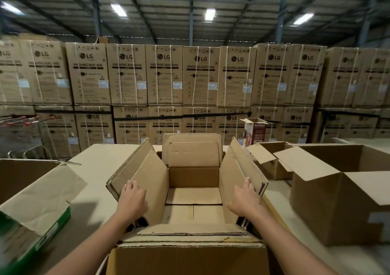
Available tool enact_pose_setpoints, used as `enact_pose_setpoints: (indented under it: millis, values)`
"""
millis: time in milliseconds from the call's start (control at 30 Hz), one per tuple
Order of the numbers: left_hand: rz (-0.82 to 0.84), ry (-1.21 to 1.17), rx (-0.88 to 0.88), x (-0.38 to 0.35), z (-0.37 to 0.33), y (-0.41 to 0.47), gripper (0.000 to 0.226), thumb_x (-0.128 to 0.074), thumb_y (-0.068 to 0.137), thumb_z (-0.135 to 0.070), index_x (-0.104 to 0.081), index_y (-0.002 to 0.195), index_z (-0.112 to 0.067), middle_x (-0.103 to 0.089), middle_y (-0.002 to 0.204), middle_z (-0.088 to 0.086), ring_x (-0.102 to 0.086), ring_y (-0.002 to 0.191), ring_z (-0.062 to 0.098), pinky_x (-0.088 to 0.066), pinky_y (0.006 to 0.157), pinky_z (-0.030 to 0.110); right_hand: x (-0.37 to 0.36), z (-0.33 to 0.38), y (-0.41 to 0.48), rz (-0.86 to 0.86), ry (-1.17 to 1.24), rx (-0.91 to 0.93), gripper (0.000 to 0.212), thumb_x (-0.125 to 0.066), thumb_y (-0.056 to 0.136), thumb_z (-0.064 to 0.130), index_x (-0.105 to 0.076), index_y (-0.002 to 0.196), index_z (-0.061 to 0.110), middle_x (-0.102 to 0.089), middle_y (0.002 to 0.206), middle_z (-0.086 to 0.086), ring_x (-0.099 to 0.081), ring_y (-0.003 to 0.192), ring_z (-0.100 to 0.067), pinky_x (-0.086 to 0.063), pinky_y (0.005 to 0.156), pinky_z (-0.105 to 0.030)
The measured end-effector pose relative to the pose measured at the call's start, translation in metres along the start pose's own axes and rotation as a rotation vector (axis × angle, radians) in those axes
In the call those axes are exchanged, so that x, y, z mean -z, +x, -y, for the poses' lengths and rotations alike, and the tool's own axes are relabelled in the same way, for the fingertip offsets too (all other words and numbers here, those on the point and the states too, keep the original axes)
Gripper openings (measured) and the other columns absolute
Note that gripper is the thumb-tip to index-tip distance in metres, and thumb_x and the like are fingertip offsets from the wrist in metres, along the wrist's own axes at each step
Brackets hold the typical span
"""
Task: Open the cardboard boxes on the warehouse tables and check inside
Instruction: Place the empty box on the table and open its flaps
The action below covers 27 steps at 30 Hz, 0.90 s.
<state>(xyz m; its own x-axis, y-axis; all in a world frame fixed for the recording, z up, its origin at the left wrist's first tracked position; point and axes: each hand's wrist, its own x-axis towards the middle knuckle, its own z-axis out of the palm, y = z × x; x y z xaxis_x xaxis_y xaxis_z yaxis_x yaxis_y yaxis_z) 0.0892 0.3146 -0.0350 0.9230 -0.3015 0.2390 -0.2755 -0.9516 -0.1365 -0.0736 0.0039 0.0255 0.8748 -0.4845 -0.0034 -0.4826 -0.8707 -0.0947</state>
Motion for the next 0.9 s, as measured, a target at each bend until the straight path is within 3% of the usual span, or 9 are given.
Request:
enact_pose_setpoints:
  millis: [133,233,300,333,400,500,600,767,900]
  values:
    - [0.002,0.051,0.013,0.017,-0.006,0.002,0.031,-0.044,0.088,-0.027,-0.066,0.107,-0.015,-0.062,0.117,0.011,-0.05,0.114,0.031,-0.039,0.102,0.04,0.016,-0.003,-0.005,0.086,0.056,-0.005,0.052,-0.058,0.094,0.047,-0.054,0.134,0.014,0.002,0.163,-0.026,-0.017,0.149,-0.038,-0.039,0.109,-0.046]
    - [0.027,-0.011,0.022,0.035,-0.021,-0.005,0.032,-0.044,0.088,-0.03,-0.062,0.113,-0.02,-0.059,0.121,0.008,-0.052,0.118,0.029,-0.035,0.105,0.047,0.02,0.01,-0.015,-0.039,0.107,-0.045,0.04,-0.057,0.093,0.041,-0.06,0.125,0.017,-0.034,0.154,-0.019,-0.035,0.139,-0.035,-0.042,0.106,-0.046]
    - [0.076,-0.172,-0.043,0.042,-0.033,-0.011,0.034,-0.046,0.09,-0.031,-0.062,0.118,-0.021,-0.061,0.123,0.005,-0.055,0.119,0.026,-0.041,0.104,0.044,0.018,0.025,-0.022,-0.123,0.159,0.068,0.044,-0.056,0.091,0.045,-0.06,0.127,0.02,-0.053,0.139,-0.008,-0.046,0.128,-0.029,-0.046,0.101,-0.045]
    - [0.147,-0.292,-0.104,0.045,-0.039,-0.014,0.035,-0.048,0.092,-0.031,-0.063,0.122,-0.02,-0.063,0.126,0.004,-0.058,0.117,0.023,-0.045,0.101,0.04,0.019,0.032,-0.026,-0.083,0.215,0.158,0.05,-0.057,0.09,0.049,-0.058,0.132,0.021,-0.056,0.137,-0.004,-0.05,0.125,-0.025,-0.048,0.1,-0.043]
    - [0.426,-0.483,-0.254,0.05,-0.052,-0.025,0.035,-0.05,0.098,-0.032,-0.063,0.127,-0.018,-0.063,0.133,0.004,-0.058,0.117,0.019,-0.046,0.101,0.034,0.021,0.043,-0.038,0.165,0.304,0.305,0.065,-0.06,0.088,0.057,-0.053,0.141,0.021,-0.054,0.142,-0.002,-0.052,0.128,-0.022,-0.045,0.104,-0.04]
    - [0.693,-0.439,-0.384,0.052,-0.067,-0.048,0.047,-0.042,0.103,-0.048,-0.057,0.138,-0.021,-0.054,0.146,0.0,-0.052,0.127,0.017,-0.037,0.111,0.037,0.014,0.052,-0.058,0.569,0.141,0.44,0.076,-0.051,0.092,0.066,-0.044,0.149,0.015,-0.041,0.156,-0.004,-0.039,0.141,-0.024,-0.03,0.116,-0.04]
    - [0.699,-0.367,-0.356,0.054,-0.071,-0.06,0.054,-0.035,0.103,-0.056,-0.05,0.145,-0.026,-0.047,0.153,-0.003,-0.045,0.137,0.021,-0.031,0.116,0.042,-0.006,0.054,-0.065,0.616,0.09,0.435,0.084,-0.033,0.093,0.074,-0.038,0.152,0.014,-0.033,0.161,-0.004,-0.031,0.146,-0.024,-0.022,0.118,-0.039]
    - [0.652,-0.39,-0.309,0.062,-0.069,-0.072,0.054,-0.035,0.104,-0.053,-0.054,0.143,-0.021,-0.051,0.149,0.003,-0.048,0.134,0.023,-0.035,0.112,0.04,-0.02,0.055,-0.065,0.486,0.125,0.389,0.083,-0.035,0.09,0.078,-0.051,0.144,0.017,-0.046,0.152,-0.004,-0.044,0.137,-0.025,-0.034,0.113,-0.039]
    - [0.48,-0.366,-0.154,0.071,-0.064,-0.09,0.049,-0.041,0.1,-0.055,-0.07,0.109,-0.017,-0.069,0.112,0.007,-0.064,0.103,0.023,-0.045,0.078,0.032,-0.023,0.051,-0.065,0.379,0.167,0.338,0.076,-0.042,0.086,0.078,-0.064,0.129,0.02,-0.063,0.134,-0.003,-0.057,0.12,-0.024,-0.045,0.103,-0.04]
